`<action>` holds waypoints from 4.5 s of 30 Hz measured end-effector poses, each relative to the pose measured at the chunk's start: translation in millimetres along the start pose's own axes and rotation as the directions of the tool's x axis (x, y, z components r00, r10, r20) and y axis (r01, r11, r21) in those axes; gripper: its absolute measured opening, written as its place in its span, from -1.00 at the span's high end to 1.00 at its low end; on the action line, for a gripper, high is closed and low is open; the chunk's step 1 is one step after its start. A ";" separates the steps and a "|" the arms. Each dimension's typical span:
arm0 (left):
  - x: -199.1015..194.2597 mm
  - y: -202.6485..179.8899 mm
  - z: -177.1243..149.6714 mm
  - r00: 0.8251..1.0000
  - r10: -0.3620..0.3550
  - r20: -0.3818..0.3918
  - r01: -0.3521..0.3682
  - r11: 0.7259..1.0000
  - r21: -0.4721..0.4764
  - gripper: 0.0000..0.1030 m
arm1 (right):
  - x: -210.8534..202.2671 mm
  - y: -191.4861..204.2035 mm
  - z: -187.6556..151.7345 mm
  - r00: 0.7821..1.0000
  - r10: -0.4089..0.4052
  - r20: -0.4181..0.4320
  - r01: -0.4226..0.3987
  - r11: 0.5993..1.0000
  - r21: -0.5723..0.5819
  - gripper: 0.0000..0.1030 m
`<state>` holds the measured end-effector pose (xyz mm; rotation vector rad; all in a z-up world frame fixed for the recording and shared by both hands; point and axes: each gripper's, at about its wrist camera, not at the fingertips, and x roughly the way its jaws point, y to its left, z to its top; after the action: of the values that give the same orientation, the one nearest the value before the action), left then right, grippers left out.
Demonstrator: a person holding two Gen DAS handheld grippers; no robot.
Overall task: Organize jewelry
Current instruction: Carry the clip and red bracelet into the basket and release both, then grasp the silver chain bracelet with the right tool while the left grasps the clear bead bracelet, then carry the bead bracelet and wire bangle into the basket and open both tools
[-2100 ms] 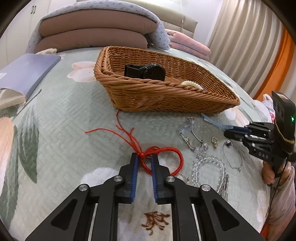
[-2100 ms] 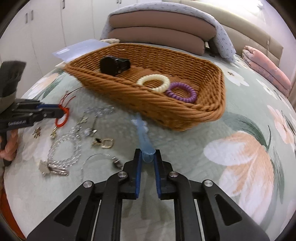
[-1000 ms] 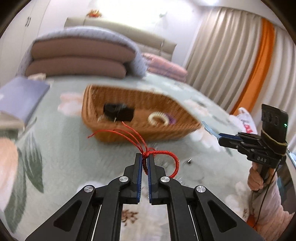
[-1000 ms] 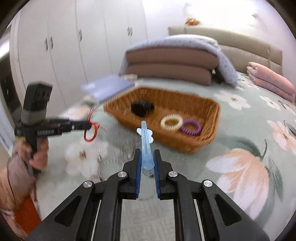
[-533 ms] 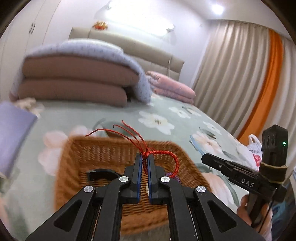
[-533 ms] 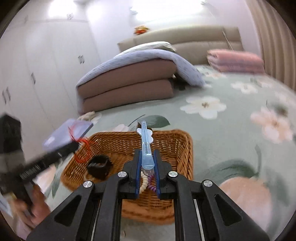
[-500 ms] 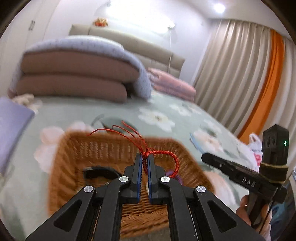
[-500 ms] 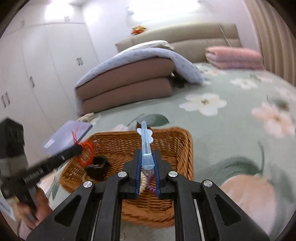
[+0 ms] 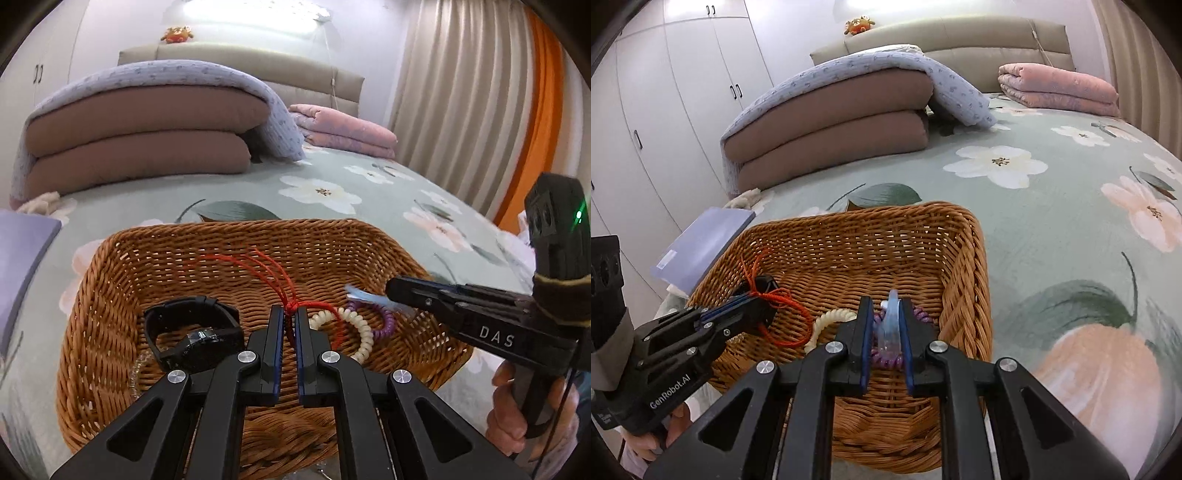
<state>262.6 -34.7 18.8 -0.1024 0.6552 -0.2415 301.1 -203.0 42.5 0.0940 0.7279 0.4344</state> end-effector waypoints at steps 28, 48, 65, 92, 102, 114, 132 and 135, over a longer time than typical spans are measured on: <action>-175.0 16.6 -84.7 0.990 -0.093 0.108 0.102 0.991 -0.081 -0.06 | -146.8 46.6 -109.4 0.984 0.001 0.175 0.018 0.994 -0.109 0.42; -87.6 -0.2 -111.9 0.975 -0.147 -0.164 0.151 0.988 0.013 -0.05 | -91.7 21.6 -130.3 0.999 -0.043 -0.023 0.042 0.998 -0.054 0.42; -56.9 -25.9 -108.7 0.952 -0.104 -0.289 0.159 0.972 0.173 0.54 | -48.4 51.0 -125.4 0.985 -0.048 -0.164 0.010 0.974 -0.227 0.41; -100.2 9.1 -102.1 0.936 -0.342 -0.082 0.342 0.940 -0.006 0.86 | -85.4 54.6 -125.8 0.999 0.000 0.035 0.008 0.977 -0.213 0.77; -133.4 5.7 -85.4 0.900 -0.435 0.030 0.436 0.900 -0.007 0.86 | -105.2 39.0 -120.5 0.994 0.043 0.099 -0.029 0.990 -0.135 0.77; -154.4 -2.9 -27.0 0.911 -0.395 0.122 0.391 0.919 0.055 0.86 | -151.6 34.1 -86.9 0.966 0.129 0.224 -0.118 0.991 -0.060 0.77; -42.4 26.4 26.8 0.958 -0.239 0.161 0.256 0.962 -0.094 0.86 | -48.7 25.2 7.2 0.976 0.040 0.214 -0.034 0.999 -0.031 0.77; -31.8 27.9 21.8 0.967 -0.217 0.136 0.232 0.967 -0.103 0.86 | -34.2 24.3 3.3 0.985 0.017 0.172 -0.012 0.999 -0.033 0.77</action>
<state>256.9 0.8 50.1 -0.3042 0.5340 -0.4123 272.0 -195.0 72.0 0.1051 0.5505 0.4459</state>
